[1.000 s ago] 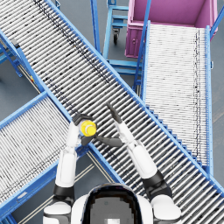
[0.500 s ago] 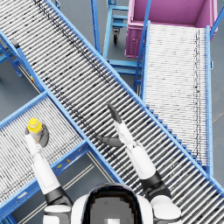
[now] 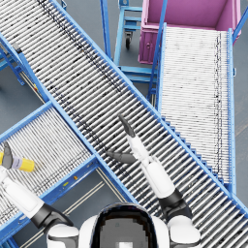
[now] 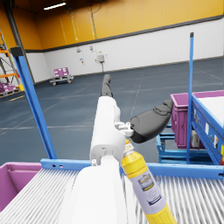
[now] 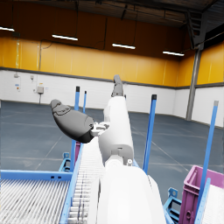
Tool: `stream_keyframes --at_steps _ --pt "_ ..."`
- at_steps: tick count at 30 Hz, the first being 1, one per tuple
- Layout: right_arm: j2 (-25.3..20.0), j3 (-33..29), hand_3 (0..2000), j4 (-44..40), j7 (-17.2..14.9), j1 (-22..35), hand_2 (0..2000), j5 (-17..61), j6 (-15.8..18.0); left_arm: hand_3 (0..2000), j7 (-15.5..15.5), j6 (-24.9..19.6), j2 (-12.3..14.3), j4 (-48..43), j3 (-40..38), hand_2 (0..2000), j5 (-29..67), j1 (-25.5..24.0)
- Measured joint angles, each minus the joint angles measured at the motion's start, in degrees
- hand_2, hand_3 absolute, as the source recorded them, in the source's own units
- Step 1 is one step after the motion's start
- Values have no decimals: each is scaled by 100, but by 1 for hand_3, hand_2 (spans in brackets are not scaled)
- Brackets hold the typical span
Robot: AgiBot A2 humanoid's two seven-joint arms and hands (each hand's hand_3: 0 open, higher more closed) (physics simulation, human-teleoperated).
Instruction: Pick up the oil and place it on the left assembly line, put the cola on the right, and keep Sprite still
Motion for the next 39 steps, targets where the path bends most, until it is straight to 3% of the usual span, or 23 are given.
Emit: stream_keyframes --at_steps 9,14,22,27,39 --pt "-131 -1440 0 102 0 16 0 -4 -1 0 0 2 -144 -1310 2145 0 6 99" --pt "-178 -2001 0 61 0 78 0 -5 -1 0 0 2 -307 -1369 3204 0 7 407" --pt "-205 -2755 0 33 0 86 0 -7 -1 0 0 2 -244 -1491 4328 0 9 803" --pt "-56 -2661 0 62 -52 -122 0 -156 50 0 51 54 -240 -1496 4486 0 -370 684" --pt "776 -2088 0 239 -325 -907 0 -938 321 0 324 327 -324 -1531 5140 0 -2432 283"
